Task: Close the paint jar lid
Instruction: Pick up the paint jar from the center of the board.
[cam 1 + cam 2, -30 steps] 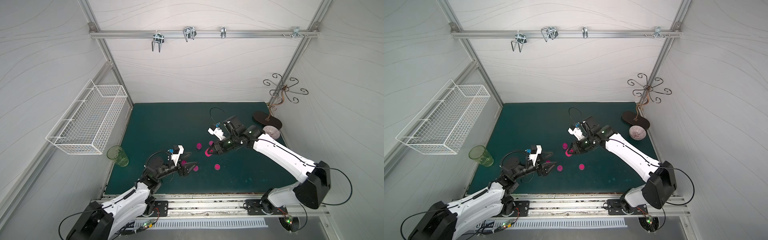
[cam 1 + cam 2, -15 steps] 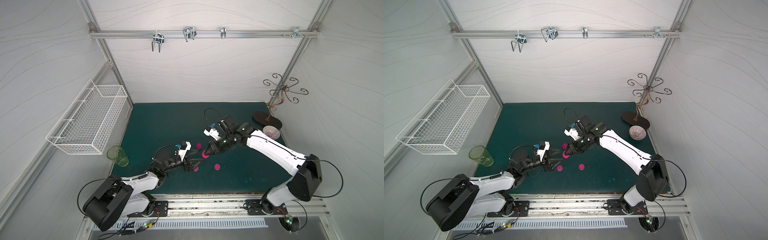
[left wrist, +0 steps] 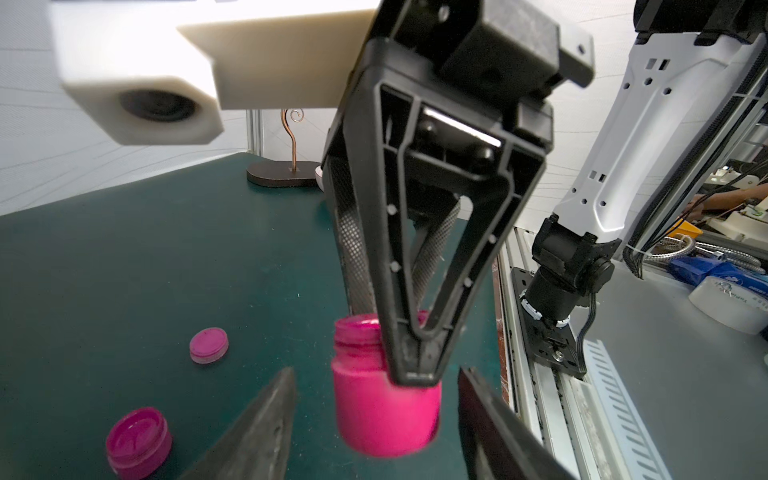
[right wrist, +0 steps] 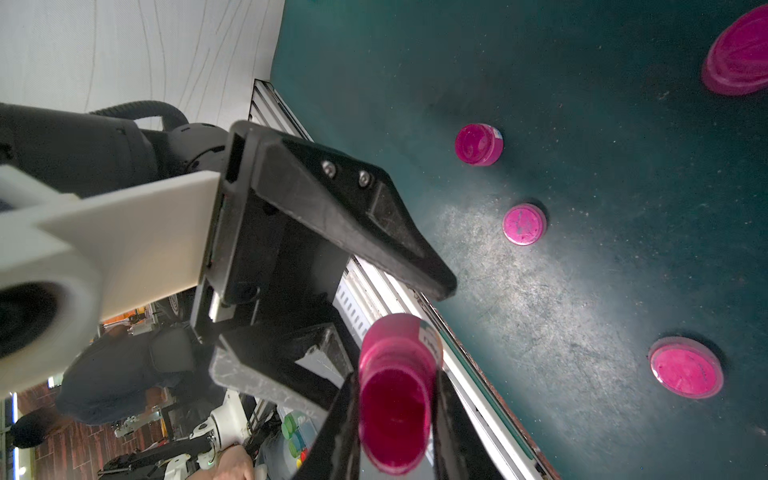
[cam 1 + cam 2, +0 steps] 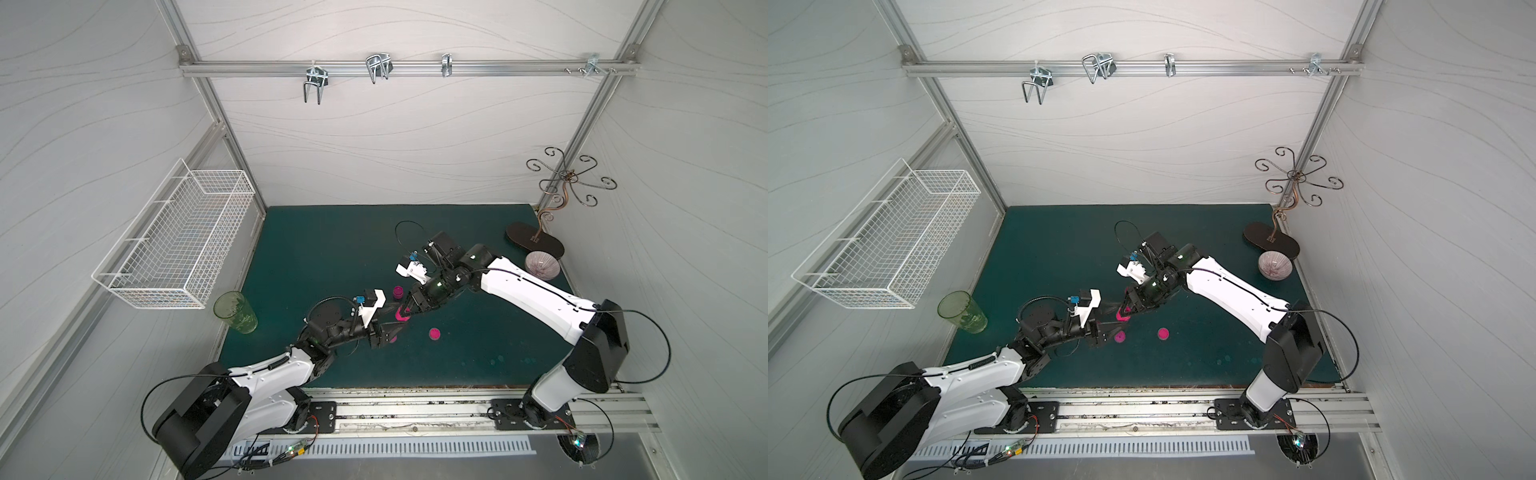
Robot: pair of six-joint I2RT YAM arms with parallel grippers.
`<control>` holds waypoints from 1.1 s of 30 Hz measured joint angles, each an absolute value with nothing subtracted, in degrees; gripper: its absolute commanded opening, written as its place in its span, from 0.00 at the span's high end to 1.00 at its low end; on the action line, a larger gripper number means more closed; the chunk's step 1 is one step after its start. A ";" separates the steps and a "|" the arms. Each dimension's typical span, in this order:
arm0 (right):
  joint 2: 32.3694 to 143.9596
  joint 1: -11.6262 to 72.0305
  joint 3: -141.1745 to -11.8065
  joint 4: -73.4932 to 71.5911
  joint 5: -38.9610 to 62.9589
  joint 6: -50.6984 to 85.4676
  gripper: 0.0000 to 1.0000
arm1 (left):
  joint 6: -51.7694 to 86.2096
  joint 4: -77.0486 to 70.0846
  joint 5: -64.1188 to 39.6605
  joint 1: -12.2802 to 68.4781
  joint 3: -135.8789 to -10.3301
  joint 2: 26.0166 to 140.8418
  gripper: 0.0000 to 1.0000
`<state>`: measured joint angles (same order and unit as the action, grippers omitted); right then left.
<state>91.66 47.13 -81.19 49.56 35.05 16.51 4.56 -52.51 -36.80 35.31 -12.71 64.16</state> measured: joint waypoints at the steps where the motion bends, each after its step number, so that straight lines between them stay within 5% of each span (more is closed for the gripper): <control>1: 91.74 47.13 -81.25 49.58 35.05 16.51 0.75 | 4.45 -52.42 -36.77 35.38 -12.71 64.16 0.36; 19: 92.82 47.72 -81.38 49.63 35.64 16.49 0.76 | 3.20 -49.50 -36.58 36.07 -12.73 64.47 0.44; 33: 94.48 48.31 -81.80 49.58 35.18 16.51 0.77 | 3.11 -48.71 -36.45 36.18 -12.75 64.47 0.66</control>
